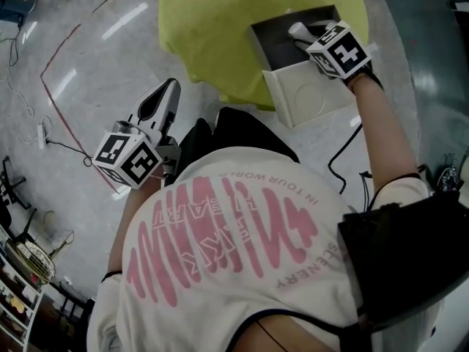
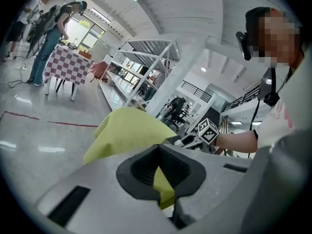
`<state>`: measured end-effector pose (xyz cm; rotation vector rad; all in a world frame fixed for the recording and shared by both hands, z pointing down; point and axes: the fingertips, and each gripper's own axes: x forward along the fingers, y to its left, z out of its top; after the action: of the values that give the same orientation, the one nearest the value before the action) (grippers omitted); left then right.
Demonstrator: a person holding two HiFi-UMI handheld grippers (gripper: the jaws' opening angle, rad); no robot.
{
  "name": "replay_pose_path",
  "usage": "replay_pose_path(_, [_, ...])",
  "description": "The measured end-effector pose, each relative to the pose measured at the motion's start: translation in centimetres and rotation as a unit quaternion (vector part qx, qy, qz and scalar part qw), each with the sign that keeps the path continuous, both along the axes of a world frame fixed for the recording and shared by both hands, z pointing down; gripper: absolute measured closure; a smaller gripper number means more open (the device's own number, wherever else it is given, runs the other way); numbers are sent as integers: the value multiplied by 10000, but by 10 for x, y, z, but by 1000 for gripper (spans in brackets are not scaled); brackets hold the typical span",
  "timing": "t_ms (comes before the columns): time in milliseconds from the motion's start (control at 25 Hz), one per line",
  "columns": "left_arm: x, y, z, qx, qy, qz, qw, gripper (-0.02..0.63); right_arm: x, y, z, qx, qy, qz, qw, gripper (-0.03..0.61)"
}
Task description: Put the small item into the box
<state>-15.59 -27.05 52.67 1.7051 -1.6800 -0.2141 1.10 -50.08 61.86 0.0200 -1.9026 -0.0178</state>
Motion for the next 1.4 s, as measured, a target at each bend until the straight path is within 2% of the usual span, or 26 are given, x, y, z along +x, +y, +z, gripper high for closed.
replay_pose_path(720, [-3, 7, 13, -164, -40, -40, 9998, 606, 2, -6, 20, -260, 145, 163, 9994, 407])
replay_pose_path(920, [-1, 9, 0, -198, -5, -20, 9998, 606, 3, -5, 4, -289, 180, 198, 9992, 407])
replay_pose_path(1400, [1, 4, 9, -201, 65, -47, 9998, 606, 4, -7, 9, -308, 140, 156, 9993, 405])
